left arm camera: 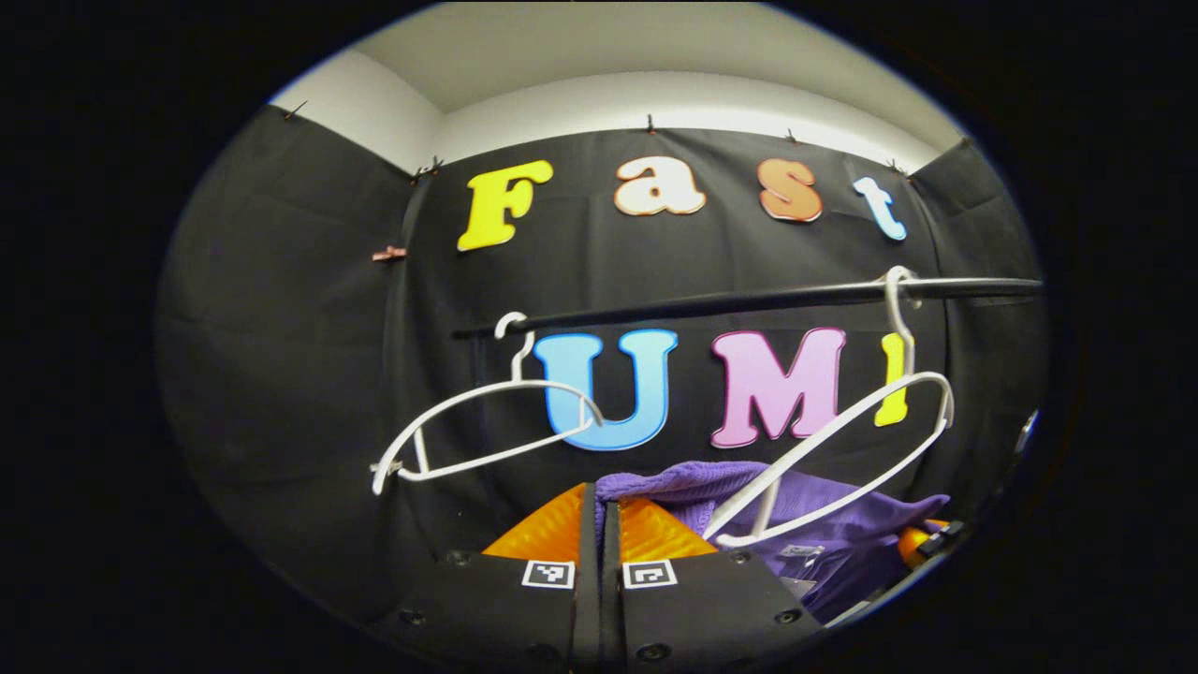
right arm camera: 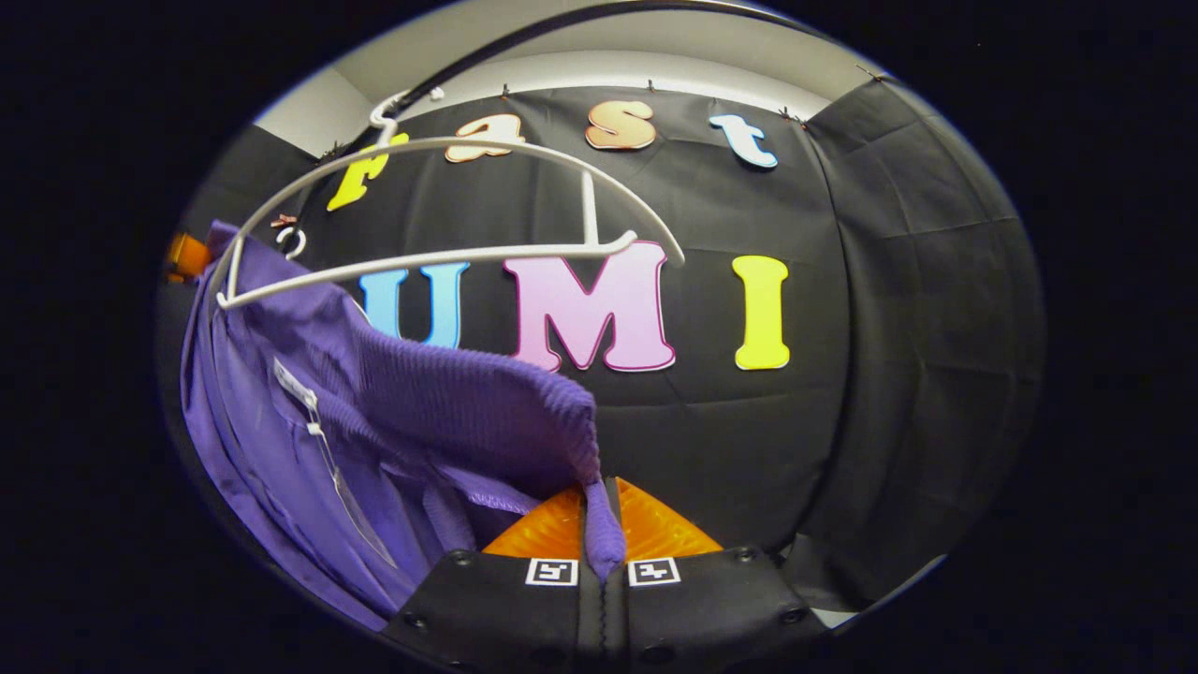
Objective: Grasp the clothes on the hanger with both hands and then place them into the laundry hamper below.
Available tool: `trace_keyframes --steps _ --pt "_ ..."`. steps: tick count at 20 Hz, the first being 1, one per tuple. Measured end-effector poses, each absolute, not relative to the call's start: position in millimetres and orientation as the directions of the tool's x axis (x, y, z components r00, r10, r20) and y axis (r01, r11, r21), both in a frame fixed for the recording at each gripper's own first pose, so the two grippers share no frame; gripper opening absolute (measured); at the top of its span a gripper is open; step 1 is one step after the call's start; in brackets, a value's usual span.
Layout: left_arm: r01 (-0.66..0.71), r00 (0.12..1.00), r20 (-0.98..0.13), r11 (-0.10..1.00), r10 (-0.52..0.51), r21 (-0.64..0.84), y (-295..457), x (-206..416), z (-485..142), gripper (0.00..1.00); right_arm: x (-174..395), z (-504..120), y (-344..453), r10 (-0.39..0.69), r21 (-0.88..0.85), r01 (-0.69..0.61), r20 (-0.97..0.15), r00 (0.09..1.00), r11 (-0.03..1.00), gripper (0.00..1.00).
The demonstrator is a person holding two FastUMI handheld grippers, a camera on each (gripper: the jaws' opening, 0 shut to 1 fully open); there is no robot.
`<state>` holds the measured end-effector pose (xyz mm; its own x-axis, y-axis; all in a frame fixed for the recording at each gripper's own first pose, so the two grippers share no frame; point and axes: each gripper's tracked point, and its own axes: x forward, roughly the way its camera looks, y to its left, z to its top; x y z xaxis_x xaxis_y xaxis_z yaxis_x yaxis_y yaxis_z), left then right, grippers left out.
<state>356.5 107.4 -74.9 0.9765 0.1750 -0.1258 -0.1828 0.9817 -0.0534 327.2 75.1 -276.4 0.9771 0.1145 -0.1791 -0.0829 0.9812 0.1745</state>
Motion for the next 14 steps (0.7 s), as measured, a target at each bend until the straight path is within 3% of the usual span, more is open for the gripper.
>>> trace_keyframes --steps 6,14 --pt "-0.126 0.975 -0.189 0.99 0.112 -0.06 89.2 332.5 -117.8 0.05 311.1 -245.2 80.3 0.124 0.194 -0.091 -0.168 0.978 0.977 0.05" --pt "0.059 0.962 -0.253 0.983 -0.102 -0.173 11.7 306.7 -148.8 0.05 271.2 -213.0 131.9 0.29 0.214 -0.251 -0.177 0.941 0.944 0.05"
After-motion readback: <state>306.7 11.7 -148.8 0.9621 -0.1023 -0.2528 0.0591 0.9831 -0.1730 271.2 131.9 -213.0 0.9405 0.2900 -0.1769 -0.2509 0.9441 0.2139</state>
